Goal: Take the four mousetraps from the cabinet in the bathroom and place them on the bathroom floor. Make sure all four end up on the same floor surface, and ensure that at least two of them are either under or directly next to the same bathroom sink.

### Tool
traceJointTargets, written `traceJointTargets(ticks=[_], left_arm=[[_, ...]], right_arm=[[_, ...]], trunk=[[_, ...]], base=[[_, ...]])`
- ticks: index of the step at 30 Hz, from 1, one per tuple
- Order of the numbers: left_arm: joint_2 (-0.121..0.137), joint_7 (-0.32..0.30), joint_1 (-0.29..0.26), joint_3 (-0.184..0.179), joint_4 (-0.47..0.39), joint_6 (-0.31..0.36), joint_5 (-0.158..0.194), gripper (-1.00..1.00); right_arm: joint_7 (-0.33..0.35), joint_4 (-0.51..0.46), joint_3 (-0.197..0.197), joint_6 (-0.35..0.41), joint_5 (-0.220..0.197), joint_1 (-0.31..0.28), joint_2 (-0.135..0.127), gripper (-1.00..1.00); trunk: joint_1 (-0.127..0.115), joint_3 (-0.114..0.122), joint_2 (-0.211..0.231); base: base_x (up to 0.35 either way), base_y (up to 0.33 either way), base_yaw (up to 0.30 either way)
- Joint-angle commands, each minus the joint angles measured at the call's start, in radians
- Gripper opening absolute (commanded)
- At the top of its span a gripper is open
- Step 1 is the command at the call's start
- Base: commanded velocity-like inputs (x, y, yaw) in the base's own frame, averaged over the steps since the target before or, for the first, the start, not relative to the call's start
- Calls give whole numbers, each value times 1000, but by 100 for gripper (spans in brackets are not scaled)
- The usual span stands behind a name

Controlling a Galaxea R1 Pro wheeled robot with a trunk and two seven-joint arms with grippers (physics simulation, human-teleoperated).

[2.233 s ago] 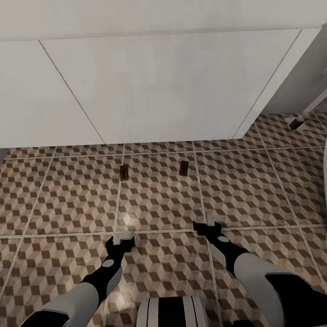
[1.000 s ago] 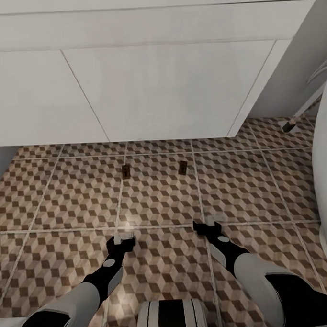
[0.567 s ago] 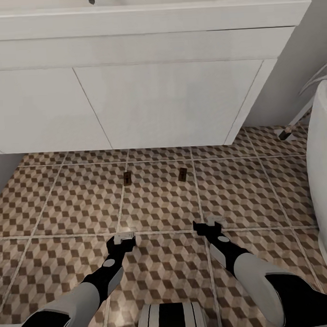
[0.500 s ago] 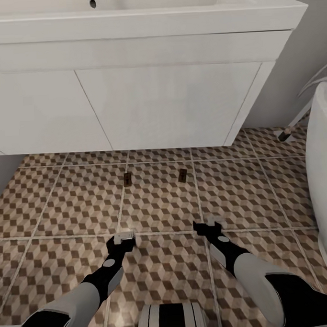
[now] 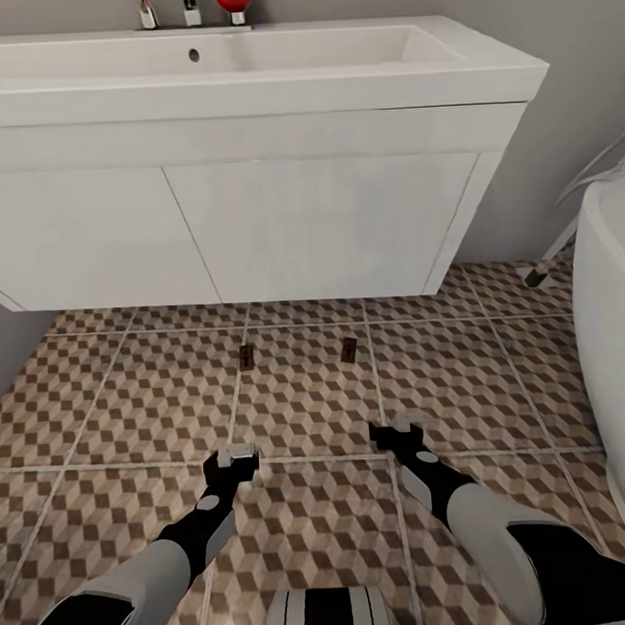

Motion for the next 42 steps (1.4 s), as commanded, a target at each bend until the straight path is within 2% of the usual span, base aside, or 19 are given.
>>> traceJointTargets(ticks=[1,42], left_arm=[[0,4,0,-9,1,-4,11,100],[0,4,0,-9,3,-1,15,100]], right_arm=[[-1,1,-6,-4,2,0,0,100],[-1,1,-6,-4,2,-1,0,100]], trunk=[[-1,3,0],[-19,162,10]], base=[[0,0,0],[0,0,0]])
